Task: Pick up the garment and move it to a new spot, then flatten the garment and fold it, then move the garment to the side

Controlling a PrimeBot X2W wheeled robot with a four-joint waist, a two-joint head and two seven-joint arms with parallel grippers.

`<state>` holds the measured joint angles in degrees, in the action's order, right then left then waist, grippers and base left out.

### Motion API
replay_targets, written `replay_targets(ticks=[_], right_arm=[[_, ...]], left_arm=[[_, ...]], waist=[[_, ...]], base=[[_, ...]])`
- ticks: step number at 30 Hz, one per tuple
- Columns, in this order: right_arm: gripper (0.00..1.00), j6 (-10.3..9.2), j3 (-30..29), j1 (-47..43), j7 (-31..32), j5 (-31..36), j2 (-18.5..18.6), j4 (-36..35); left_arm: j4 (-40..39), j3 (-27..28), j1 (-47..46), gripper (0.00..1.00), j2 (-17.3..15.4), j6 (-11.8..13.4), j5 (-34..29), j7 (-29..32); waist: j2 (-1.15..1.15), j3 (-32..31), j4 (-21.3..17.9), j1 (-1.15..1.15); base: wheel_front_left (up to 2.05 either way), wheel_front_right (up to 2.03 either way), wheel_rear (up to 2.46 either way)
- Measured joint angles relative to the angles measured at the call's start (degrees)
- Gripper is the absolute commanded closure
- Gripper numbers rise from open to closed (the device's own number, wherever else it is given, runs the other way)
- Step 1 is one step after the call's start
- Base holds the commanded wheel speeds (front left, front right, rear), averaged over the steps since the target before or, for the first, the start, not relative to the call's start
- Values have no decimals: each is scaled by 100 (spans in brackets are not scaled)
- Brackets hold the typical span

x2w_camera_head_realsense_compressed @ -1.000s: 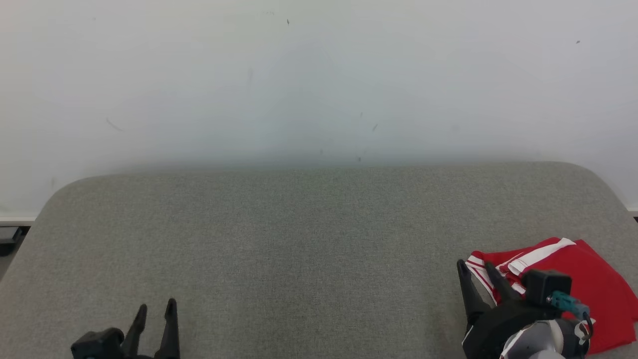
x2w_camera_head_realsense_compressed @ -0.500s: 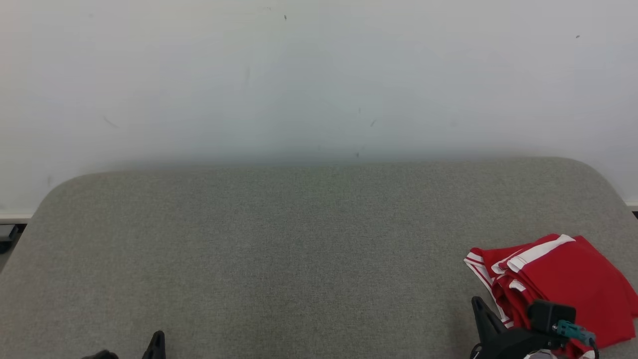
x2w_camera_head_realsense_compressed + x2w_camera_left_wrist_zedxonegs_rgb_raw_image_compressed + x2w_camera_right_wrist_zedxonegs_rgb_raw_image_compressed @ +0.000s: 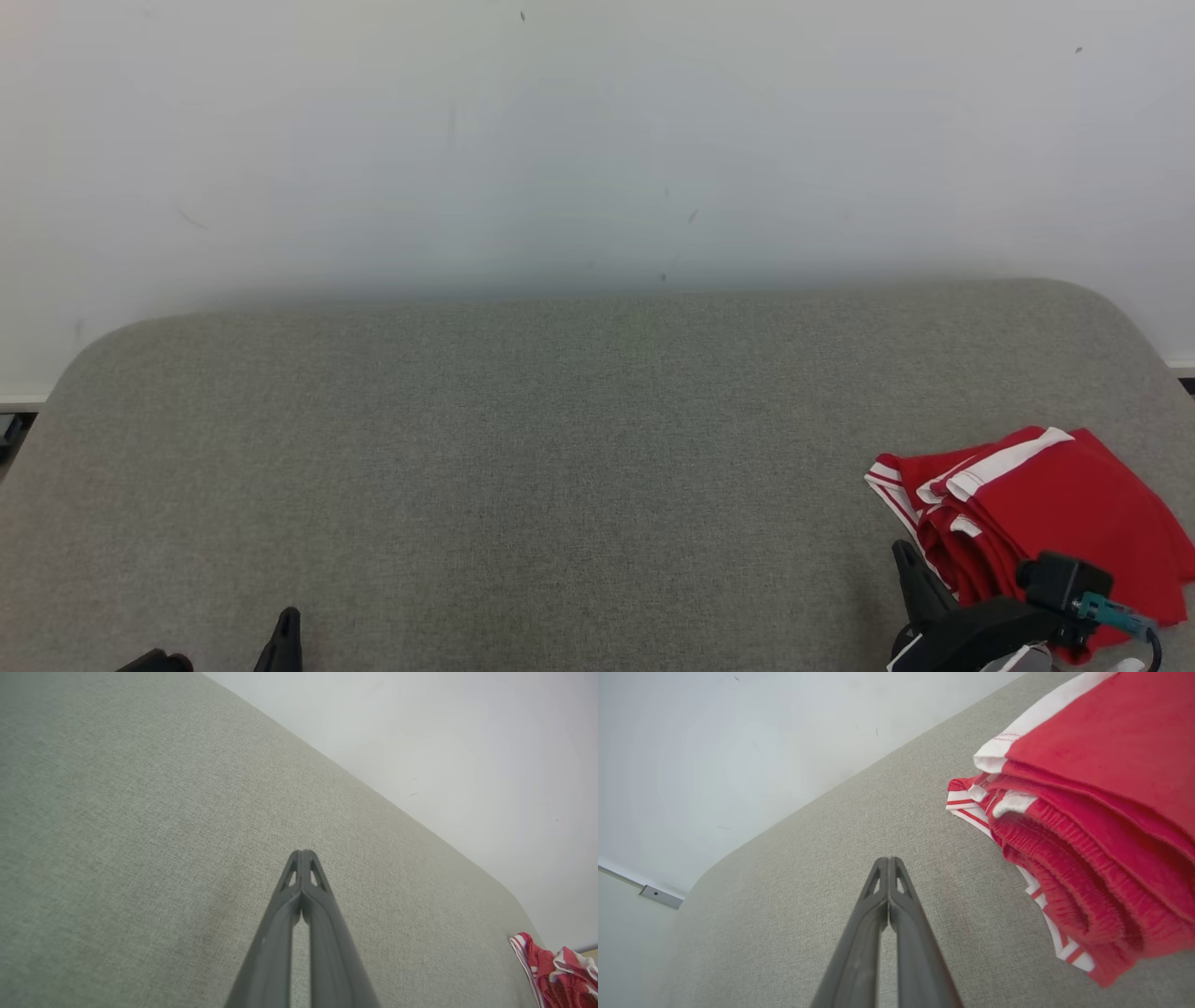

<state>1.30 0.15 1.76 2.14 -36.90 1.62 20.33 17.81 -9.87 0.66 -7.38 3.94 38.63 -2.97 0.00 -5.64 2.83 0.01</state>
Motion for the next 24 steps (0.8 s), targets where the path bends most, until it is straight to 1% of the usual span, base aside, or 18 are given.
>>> replay_targets(ticks=[9,10,15,16,24], right_arm=[[100,76,-92,2,47,-672,3,-18],[100,80,-104,2,67,-749,3,-22],[100,123,-162,8,89,-1121,4,-32],[100,125,-180,11,93,-1278,5,-38],[100,180,-259,50,146,-1849,8,-71]], left_arm=[[-1,183,-10,100,38,-103,664,126],[-1,199,-13,100,46,-149,712,127],[-2,302,-70,100,99,-204,1061,202],[-10,349,-121,100,108,-253,1246,229],[-10,513,-127,100,178,-357,1767,336]], waist=[[0,69,-35,0],[0,77,-39,0],[0,115,-58,0],[0,131,-65,0],[0,193,-95,0]], base=[[0,0,0],[0,0,0],[0,0,0],[0,0,0],[0,0,0]])
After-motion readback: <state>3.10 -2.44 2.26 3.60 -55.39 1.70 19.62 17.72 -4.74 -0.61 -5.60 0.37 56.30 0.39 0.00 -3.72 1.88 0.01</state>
